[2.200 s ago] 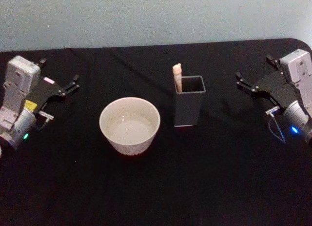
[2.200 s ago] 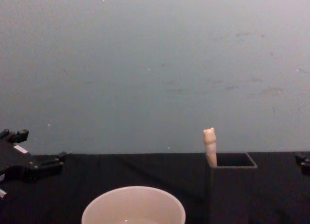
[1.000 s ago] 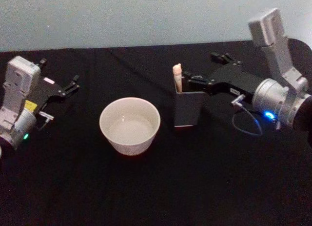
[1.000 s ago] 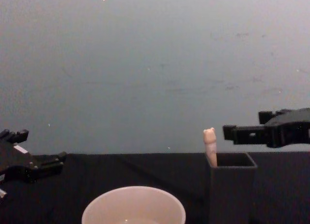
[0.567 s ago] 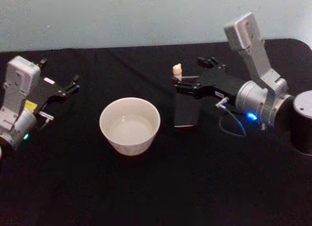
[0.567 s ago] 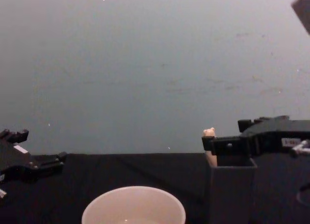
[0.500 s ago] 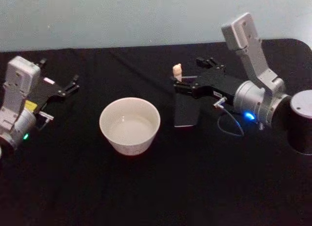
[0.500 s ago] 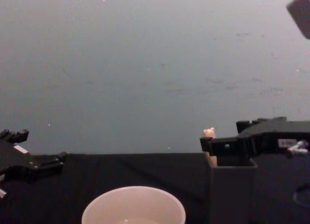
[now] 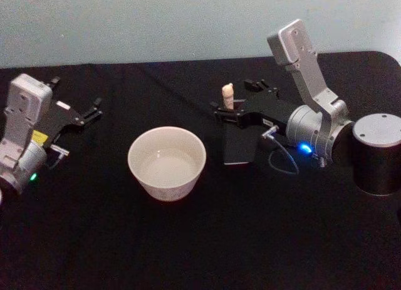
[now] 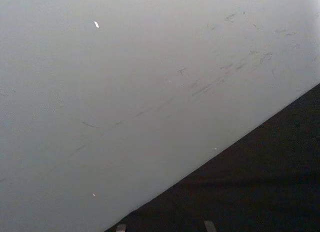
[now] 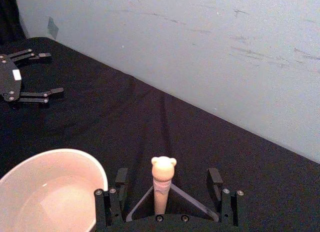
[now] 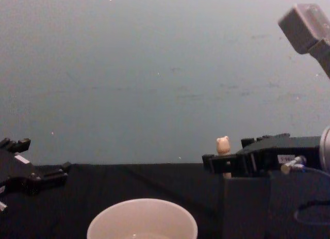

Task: Pick up the stirring spoon with one hand, stir inside the cup, then place it back in its original position.

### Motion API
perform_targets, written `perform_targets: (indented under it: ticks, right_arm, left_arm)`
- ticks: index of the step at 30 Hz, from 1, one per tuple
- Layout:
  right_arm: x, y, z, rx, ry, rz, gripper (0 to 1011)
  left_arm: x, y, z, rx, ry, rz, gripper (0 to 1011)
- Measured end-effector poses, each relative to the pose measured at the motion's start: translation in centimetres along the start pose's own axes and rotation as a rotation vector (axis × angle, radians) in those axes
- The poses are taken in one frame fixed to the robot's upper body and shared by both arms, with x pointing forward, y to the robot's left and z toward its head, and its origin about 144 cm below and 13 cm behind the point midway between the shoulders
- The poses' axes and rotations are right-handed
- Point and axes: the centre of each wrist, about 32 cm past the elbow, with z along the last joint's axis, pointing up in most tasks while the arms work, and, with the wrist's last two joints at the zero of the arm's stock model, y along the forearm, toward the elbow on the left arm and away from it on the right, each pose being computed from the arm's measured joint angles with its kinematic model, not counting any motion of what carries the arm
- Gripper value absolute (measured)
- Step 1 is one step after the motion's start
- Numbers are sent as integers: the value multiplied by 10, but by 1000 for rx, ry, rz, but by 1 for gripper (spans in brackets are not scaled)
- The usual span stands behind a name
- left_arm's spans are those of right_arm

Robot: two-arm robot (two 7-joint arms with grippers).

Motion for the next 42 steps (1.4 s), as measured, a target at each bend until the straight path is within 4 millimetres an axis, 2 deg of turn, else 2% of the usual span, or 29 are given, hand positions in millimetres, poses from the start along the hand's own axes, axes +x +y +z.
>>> perform_targets:
  ticks: [23, 28, 34, 35, 42]
  right_arm:
    - [1, 5, 0, -8, 6, -2, 1000]
    - [1, 5, 0, -8, 6, -1, 924]
    - [0, 5, 0, -7, 6, -1, 734]
    - [0, 5, 0, -7, 6, -1, 734]
    - [0, 5, 0, -7, 6, -2, 477]
  left_arm:
    - [0, 0, 0, 0, 0, 0, 1002]
    - [0, 0, 0, 0, 0, 0, 1001]
    - [0, 0, 0, 0, 0, 0, 1001]
    - [0, 0, 0, 0, 0, 0, 1001]
    - [0, 0, 0, 0, 0, 0, 1001]
